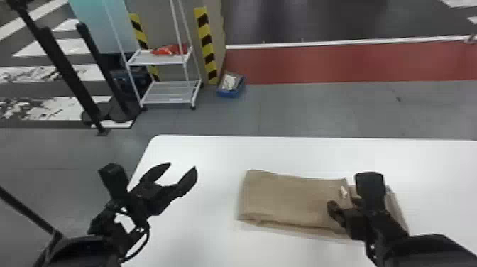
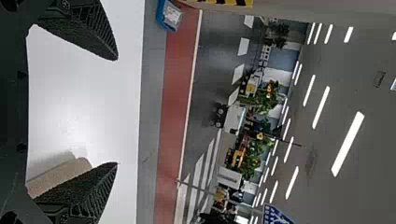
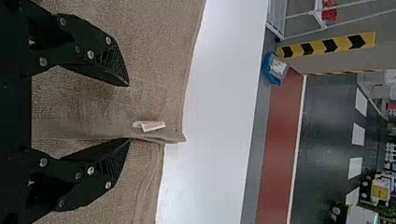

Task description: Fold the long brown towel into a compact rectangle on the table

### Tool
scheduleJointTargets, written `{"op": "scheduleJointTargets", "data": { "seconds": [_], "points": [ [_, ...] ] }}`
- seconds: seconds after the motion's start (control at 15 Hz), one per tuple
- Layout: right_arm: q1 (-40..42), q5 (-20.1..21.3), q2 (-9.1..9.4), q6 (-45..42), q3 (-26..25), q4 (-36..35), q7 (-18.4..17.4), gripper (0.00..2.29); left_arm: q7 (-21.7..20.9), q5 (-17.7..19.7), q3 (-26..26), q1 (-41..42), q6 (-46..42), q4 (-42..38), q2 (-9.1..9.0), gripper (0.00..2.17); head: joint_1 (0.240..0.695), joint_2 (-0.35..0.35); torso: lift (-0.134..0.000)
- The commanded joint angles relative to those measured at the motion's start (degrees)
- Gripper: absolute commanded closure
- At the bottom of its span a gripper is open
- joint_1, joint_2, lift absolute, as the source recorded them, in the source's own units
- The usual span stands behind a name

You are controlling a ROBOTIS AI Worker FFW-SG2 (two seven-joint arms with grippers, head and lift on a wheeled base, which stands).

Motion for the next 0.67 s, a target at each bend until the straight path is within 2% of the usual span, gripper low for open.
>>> {"op": "scheduleJointTargets", "data": {
  "seconds": [0.0,0.6],
  "points": [
    [-0.93,0.02,0.0,-1.35,-0.31,1.84,-0.39,0.48,-0.1,0.23,-0.07,0.2,0.0,0.11,0.15,0.08,0.695,0.144,0.0],
    [-3.48,-0.5,-0.09,-6.27,-0.93,8.16,0.49,0.5,-0.89,0.41,-0.07,0.46,0.0,0.11,0.07,0.08,0.695,0.128,0.0]
  ]
}}
